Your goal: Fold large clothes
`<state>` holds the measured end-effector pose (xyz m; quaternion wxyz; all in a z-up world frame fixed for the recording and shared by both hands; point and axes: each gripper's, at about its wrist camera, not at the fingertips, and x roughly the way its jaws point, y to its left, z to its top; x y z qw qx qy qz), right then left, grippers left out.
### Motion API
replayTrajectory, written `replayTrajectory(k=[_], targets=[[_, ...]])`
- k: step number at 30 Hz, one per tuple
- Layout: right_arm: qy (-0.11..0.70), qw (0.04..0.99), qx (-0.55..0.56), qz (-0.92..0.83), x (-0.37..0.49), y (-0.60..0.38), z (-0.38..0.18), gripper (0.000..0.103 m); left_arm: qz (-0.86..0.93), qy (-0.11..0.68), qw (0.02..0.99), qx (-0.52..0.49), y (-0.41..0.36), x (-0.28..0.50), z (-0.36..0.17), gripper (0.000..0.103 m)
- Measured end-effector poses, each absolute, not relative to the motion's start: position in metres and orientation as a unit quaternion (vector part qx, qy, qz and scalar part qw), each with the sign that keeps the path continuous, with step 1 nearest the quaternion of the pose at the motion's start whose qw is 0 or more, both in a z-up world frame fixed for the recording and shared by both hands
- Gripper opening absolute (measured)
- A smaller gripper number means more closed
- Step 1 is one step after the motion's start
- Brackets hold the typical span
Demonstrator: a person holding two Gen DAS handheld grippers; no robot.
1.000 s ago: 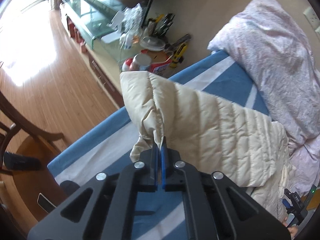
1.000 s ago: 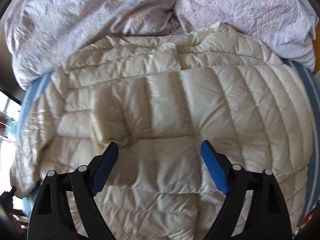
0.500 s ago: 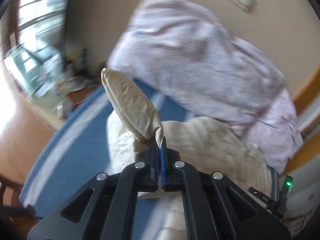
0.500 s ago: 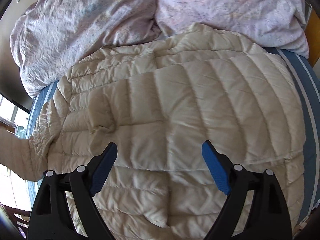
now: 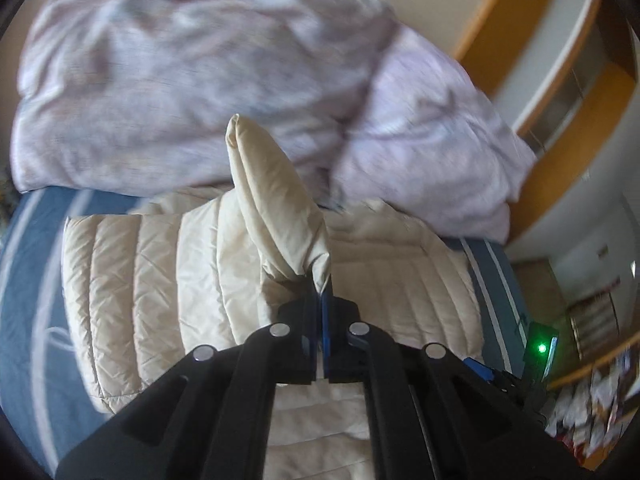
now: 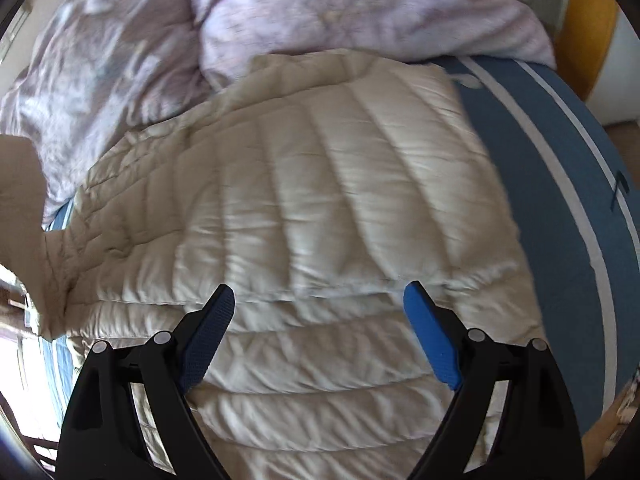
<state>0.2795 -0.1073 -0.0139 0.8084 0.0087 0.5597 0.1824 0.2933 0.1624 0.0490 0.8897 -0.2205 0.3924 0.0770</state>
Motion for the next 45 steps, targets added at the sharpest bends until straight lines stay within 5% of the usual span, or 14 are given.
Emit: replayTrajectory(k=[15, 18, 20, 25, 33, 39, 45], targets=[[0.563, 0.811, 0.037, 0.153, 0.288, -0.163, -0.024, 0.088, 0.01, 0.465, 0.858, -0.218, 0.078, 0.36, -0.01, 0.004], [0.562, 0.811, 0.033, 0.158, 0.289, -0.161, -0.023, 0.088, 0.011, 0.466, 0.858, -0.218, 0.078, 0.359, -0.012, 0.024], [0.56, 0.812, 0.031, 0.163, 0.291, -0.156, -0.022, 0.088, 0.017, 0.462, 0.861, -0.213, 0.079, 0.356, -0.009, 0.049], [0.539, 0.821, 0.023, 0.19, 0.29, -0.134, -0.01, 0.088, 0.038, 0.462, 0.863, -0.202, 0.094, 0.347, -0.006, 0.059], [0.497, 0.824, -0.014, 0.271, 0.286, -0.062, 0.015, 0.041, 0.104, 0.469, 0.858, -0.182, 0.137, 0.316, -0.014, 0.06], [0.49, 0.819, -0.034, 0.298, 0.288, -0.016, 0.027, 0.028, 0.136, 0.474, 0.851, -0.179, 0.166, 0.288, -0.023, 0.06], [0.527, 0.802, -0.061, 0.274, 0.293, 0.001, 0.005, 0.026, 0.154, 0.479, 0.844, -0.187, 0.189, 0.269, -0.031, 0.06]])
